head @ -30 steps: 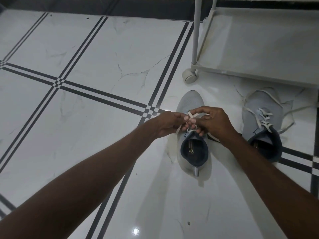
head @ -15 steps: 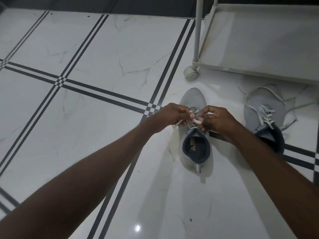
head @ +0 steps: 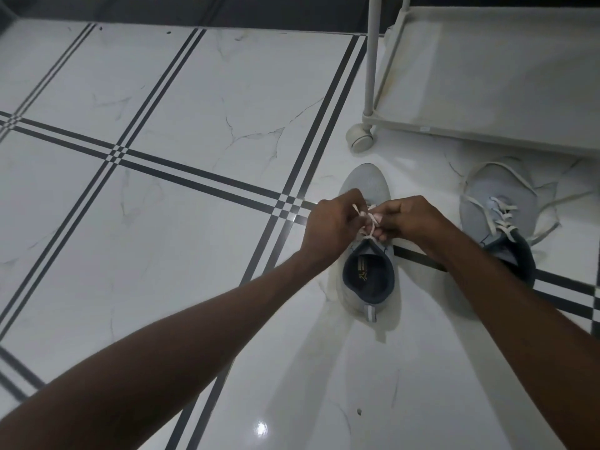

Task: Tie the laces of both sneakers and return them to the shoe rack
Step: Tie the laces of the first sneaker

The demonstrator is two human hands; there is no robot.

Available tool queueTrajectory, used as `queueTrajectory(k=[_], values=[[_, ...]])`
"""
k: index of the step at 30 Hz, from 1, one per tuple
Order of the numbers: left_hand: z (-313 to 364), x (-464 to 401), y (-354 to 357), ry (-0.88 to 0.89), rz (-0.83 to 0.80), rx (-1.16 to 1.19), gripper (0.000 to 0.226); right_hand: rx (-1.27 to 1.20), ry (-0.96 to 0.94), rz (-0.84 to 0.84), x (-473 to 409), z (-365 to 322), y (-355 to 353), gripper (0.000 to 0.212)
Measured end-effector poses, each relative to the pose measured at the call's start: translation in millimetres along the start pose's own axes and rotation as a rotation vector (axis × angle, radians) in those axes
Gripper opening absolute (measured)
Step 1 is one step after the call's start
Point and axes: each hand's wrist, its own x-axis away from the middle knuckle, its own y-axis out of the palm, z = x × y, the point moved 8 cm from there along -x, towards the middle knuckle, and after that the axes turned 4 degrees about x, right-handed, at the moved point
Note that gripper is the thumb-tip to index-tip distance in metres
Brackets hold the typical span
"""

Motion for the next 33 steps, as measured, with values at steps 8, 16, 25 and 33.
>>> queueTrajectory(k=[8,16,25,33], values=[[-51,21,-20,-0.322,-0.202,0.373,0.009,0.644,-0.066,0.466,6,3,-43,0.009],[-63,29,-9,-0.344,-0.299,0.278,0.007,0.585,-0.089,0.480,5,2,-35,0.008],[-23,28,-14,-0.036,-0.129,-0.185,0.012,-0.412,0.213,0.482,-1,30,-17,0.018],[-34,34,-18,-0.292,0.037,-0.163,0.010,-0.787,0.363,0.238,-3,43,6,0.020]])
